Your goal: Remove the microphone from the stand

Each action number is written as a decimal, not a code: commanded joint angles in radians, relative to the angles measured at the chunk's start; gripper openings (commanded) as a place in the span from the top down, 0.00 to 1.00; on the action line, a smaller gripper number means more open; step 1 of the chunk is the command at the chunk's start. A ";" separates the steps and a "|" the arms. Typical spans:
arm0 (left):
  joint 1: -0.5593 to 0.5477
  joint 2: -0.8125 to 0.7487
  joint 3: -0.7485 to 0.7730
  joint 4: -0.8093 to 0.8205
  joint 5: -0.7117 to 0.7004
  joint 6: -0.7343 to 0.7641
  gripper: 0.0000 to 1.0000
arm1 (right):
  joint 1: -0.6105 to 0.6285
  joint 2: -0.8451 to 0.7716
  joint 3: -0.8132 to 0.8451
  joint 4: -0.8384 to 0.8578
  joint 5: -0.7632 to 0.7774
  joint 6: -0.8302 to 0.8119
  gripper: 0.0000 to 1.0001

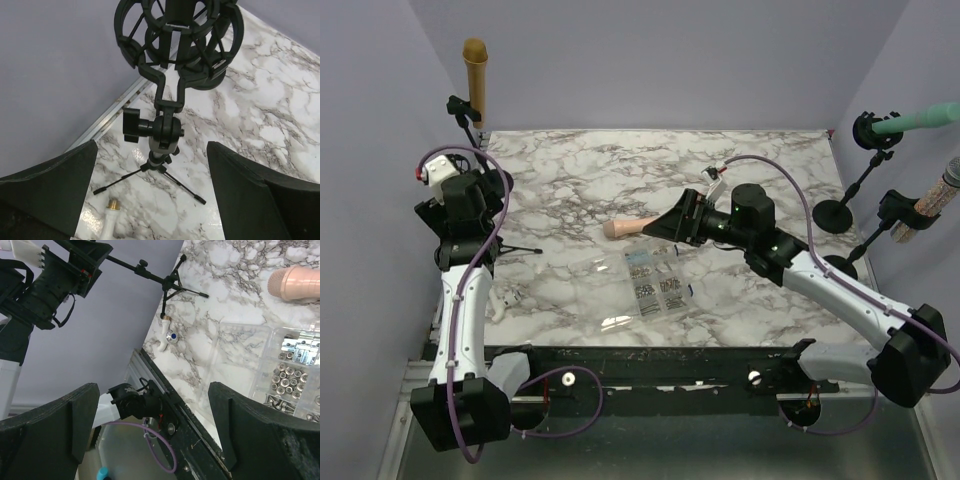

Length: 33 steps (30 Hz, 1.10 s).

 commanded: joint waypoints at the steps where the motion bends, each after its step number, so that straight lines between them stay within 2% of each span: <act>1: 0.023 0.009 -0.012 0.106 0.118 0.079 0.11 | 0.005 -0.017 -0.016 -0.039 0.035 -0.030 0.00; 5: 0.028 0.021 -0.014 0.134 0.135 0.130 0.23 | 0.005 0.005 -0.006 -0.045 0.023 -0.036 0.00; 11: 0.084 0.041 -0.037 0.177 0.216 0.152 0.29 | 0.006 0.024 -0.014 -0.038 0.024 -0.033 0.00; 17: 0.140 0.073 -0.007 0.159 0.350 0.157 0.48 | 0.005 0.067 -0.001 -0.014 0.015 -0.018 0.00; 19: 0.157 0.078 0.017 0.136 0.409 0.153 0.57 | 0.005 0.084 -0.001 0.016 -0.002 -0.005 0.00; 22: 0.159 0.076 0.022 0.120 0.408 0.155 0.76 | 0.006 0.117 0.023 0.026 -0.011 0.009 0.00; 24: 0.159 0.072 0.031 0.108 0.434 0.144 0.80 | 0.007 0.147 0.034 0.049 -0.021 0.028 0.00; 27: 0.154 0.055 0.016 0.119 0.463 0.126 0.92 | 0.016 0.203 0.063 0.092 -0.033 0.063 0.00; 33: 0.127 0.034 0.009 0.132 0.523 0.091 1.00 | 0.072 0.332 0.146 0.150 -0.016 0.100 0.00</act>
